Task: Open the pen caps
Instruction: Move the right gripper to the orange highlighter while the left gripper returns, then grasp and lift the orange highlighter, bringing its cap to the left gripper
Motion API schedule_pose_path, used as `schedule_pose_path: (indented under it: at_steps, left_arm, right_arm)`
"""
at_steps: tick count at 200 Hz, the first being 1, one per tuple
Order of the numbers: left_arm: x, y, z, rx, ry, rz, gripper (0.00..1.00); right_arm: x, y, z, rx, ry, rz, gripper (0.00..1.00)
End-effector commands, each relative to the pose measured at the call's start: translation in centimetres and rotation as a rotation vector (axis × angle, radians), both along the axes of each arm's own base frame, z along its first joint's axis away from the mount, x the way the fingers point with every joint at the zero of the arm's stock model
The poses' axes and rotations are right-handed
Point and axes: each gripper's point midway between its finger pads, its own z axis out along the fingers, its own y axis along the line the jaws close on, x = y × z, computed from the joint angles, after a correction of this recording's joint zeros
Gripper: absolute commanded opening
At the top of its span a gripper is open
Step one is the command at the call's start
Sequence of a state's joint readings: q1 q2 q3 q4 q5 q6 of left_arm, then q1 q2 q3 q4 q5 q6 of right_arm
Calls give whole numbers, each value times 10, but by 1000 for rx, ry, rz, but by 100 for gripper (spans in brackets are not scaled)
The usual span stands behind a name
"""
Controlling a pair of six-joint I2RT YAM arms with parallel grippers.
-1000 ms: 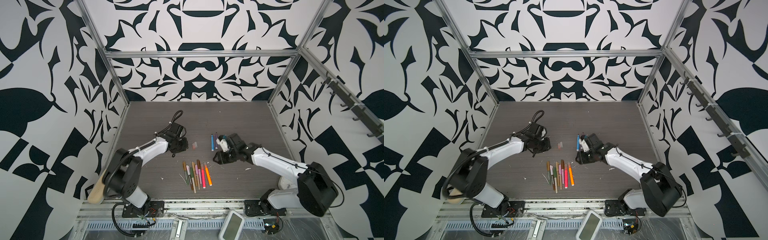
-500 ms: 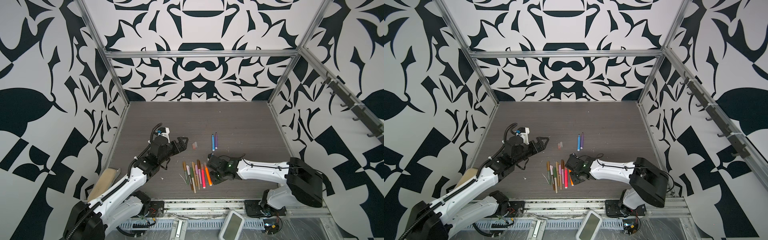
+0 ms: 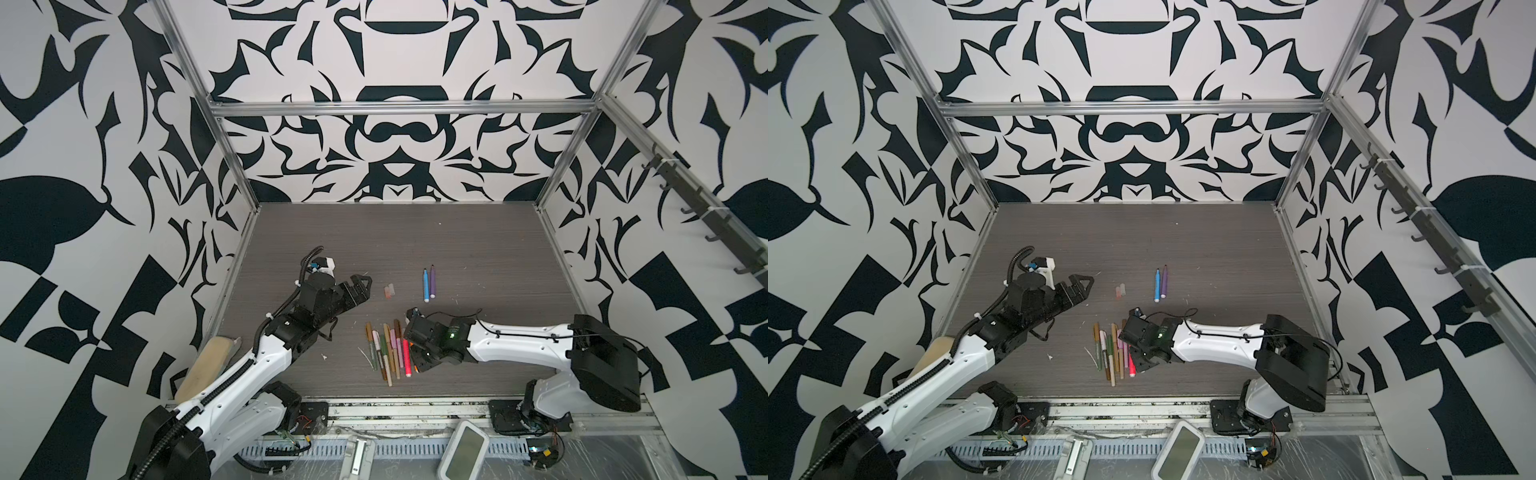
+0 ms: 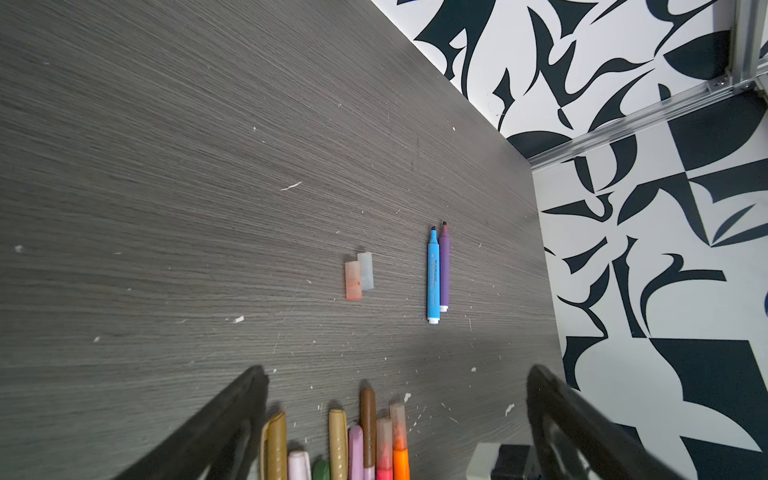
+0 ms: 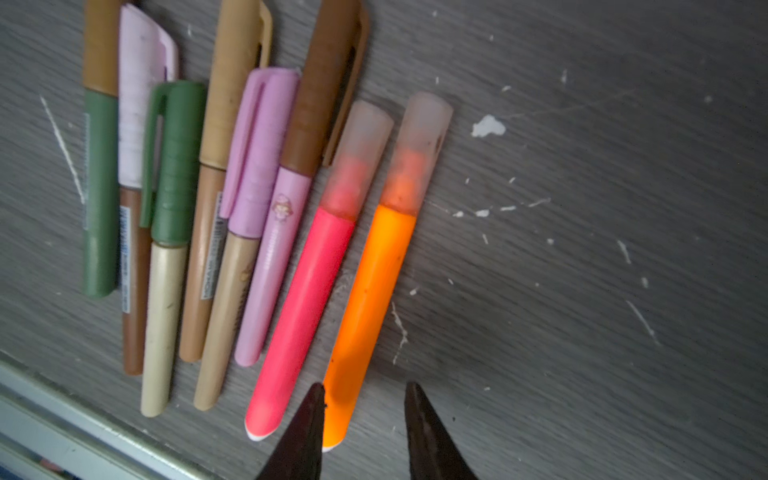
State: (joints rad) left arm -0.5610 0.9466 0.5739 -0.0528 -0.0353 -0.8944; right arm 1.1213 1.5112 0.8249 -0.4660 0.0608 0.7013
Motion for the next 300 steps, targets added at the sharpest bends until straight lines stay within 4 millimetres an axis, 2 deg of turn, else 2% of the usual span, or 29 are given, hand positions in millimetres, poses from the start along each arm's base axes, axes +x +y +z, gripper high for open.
schedule_pose_path:
  at_steps: [1,18,55,85,101,115,123,128,159,162,176,180,200,234,300]
  left_arm:
    - [3,-3,12,-35,-17,1,98]
    - [2,-3,12,-39,-11,2,96]
    - [3,-4,7,-47,31,13,94]
    - [0,-6,8,-31,55,-8,91]
    - [0,-14,9,-77,48,-32,88]
    - [-2,-28,5,-117,77,-79,86]
    - [-5,-38,1,-115,100,-114,86]
    - [-7,-45,-1,-109,112,-137,86]
    - [-15,-87,-8,-47,146,-228,86]
    - [-15,-90,-8,-46,148,-235,82]
    - [-17,-106,-8,-44,166,-268,81]
    - [-16,-111,-18,-28,195,-276,80]
    - [-17,-130,-27,-24,237,-312,73]
    - [-17,-150,-36,-31,278,-349,63]
    - [-18,-168,-46,-68,311,-378,57]
  right_arm:
    - [4,3,3,-13,-13,-23,35]
    - [4,-3,-5,-56,-4,-36,35]
    - [0,-13,-24,-129,30,-65,26]
    - [1,-28,-34,-201,25,-102,25]
    - [3,-33,-35,-229,14,-95,17]
    - [8,-37,-27,-230,-7,-91,5]
    - [10,-38,-20,-217,-16,-86,2]
    - [19,-40,-13,-217,-61,-88,0]
    - [35,-32,27,-68,-82,-31,0]
    - [36,-33,30,-59,-82,-30,0]
    - [41,-29,45,17,-62,-11,0]
    - [41,-27,48,39,-53,-7,0]
    - [45,-23,63,111,-38,-3,0]
    - [48,-23,76,171,-49,-22,0]
    - [46,-18,87,232,-48,-17,0]
